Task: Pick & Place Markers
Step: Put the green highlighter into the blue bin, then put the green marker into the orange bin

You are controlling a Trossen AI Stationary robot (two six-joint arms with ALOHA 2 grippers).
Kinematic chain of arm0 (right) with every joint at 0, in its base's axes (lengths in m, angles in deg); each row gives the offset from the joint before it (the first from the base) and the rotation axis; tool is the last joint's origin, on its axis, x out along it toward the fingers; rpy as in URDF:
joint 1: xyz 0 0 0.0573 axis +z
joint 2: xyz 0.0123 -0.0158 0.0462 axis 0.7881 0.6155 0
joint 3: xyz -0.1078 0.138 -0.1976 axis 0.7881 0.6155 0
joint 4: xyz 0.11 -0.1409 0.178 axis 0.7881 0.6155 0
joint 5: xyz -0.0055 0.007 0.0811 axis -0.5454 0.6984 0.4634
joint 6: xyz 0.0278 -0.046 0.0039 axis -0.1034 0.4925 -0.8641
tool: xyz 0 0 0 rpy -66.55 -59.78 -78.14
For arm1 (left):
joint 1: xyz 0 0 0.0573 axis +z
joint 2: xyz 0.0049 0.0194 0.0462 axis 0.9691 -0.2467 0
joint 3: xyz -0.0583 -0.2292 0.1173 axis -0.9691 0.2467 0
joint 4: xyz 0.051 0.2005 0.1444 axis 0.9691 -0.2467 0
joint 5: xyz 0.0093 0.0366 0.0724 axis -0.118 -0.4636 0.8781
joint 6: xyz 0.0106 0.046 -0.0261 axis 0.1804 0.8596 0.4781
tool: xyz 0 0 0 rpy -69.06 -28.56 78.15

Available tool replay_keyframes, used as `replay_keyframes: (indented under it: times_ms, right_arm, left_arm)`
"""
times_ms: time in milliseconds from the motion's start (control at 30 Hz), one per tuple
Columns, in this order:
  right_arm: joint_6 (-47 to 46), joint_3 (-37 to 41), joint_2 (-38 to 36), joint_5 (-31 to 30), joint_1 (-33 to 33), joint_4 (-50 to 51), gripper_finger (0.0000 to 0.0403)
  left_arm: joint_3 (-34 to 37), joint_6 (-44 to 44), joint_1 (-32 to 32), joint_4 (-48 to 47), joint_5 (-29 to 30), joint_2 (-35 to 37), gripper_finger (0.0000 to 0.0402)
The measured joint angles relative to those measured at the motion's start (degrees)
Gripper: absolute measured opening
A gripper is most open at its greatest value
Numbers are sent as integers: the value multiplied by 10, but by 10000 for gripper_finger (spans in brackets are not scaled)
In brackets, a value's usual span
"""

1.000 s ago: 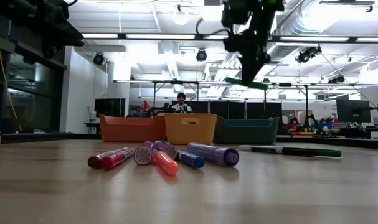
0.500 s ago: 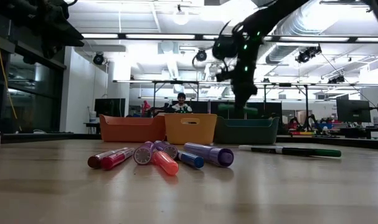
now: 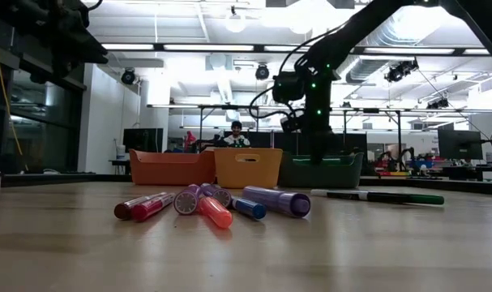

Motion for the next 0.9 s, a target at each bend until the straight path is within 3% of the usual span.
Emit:
replay_keyframes:
  times_ms: [300, 533, 767, 900]
  right_arm:
    - [-47, 0, 0, -3, 0, 24, 116]
    - [-181, -24, 0, 11, 2, 68, 144]
    - [-319, -99, 0, 116, 5, 170, 150]
    - [-350, -133, 0, 159, 26, 221, 146]
  left_arm:
    - [0, 4, 0, 0, 6, 0, 88]
    - [0, 2, 0, 0, 4, 0, 88]
    - [0, 2, 0, 0, 3, 0, 88]
    - [0, 2, 0, 0, 1, 0, 88]
